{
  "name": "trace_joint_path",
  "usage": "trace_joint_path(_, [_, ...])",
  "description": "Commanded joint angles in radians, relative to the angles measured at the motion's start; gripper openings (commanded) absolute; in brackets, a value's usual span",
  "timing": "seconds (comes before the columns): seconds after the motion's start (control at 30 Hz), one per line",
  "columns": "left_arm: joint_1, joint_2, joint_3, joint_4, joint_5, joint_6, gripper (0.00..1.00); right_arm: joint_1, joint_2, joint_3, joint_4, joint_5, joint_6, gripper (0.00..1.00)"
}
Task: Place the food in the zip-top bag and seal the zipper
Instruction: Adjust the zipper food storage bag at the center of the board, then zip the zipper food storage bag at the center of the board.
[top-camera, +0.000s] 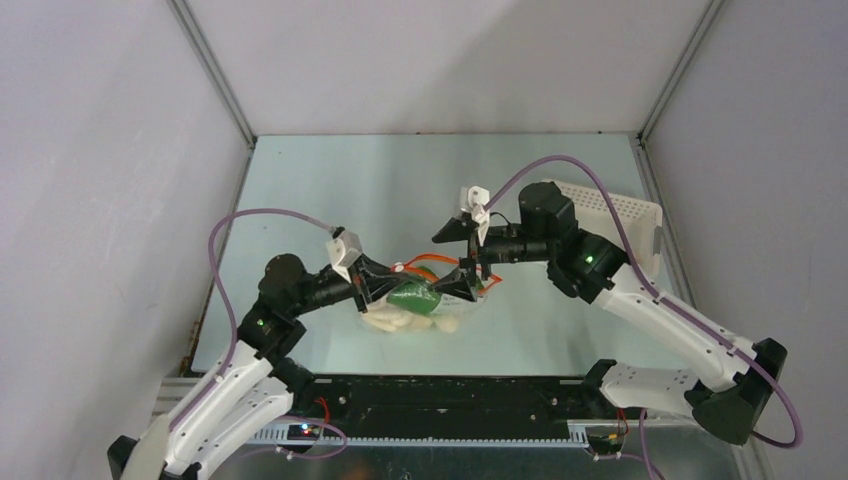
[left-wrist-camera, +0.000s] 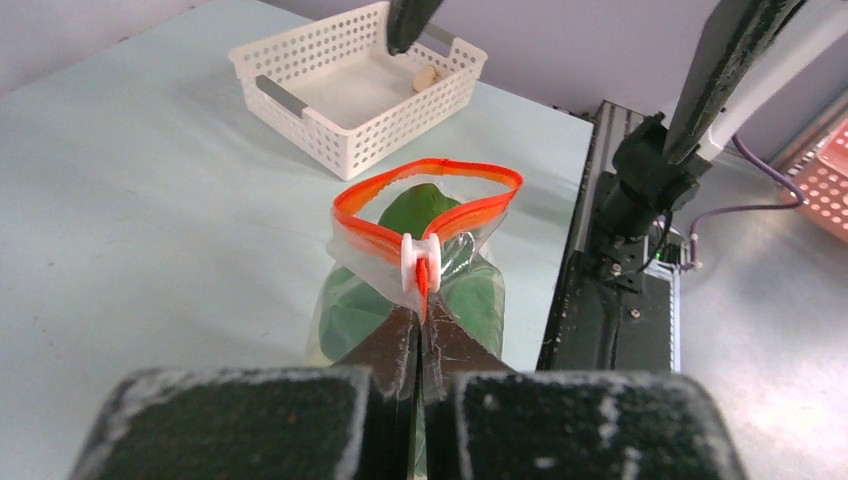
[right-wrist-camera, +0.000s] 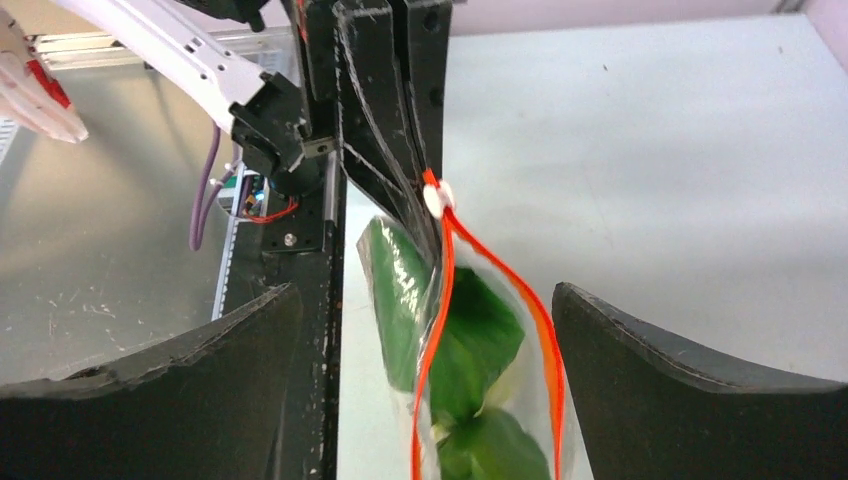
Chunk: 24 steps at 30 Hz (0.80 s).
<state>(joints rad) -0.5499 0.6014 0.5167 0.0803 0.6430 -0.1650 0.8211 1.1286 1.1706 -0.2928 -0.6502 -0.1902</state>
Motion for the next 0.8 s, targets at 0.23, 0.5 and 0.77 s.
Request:
trace_joint_path(0.23, [-0.031,0.029,0.115,-0.074,0.069,0.054,0.00,0.010,0.154,0.098,0.128,-0.179,-0.096,0.97])
trace_joint_path(0.5, [-0.037,0.005,0.119,-0.117,0.047,0.064,0.00,0.021,0.246,0.165,0.096,-0.264,-0.063,0.74])
trace_joint_path(0.77, [-0.038,0.018,0.143,-0.147,0.013,0.046,0.00,0.039,0.274,0.167,0.120,-0.279,-0.016,0.62])
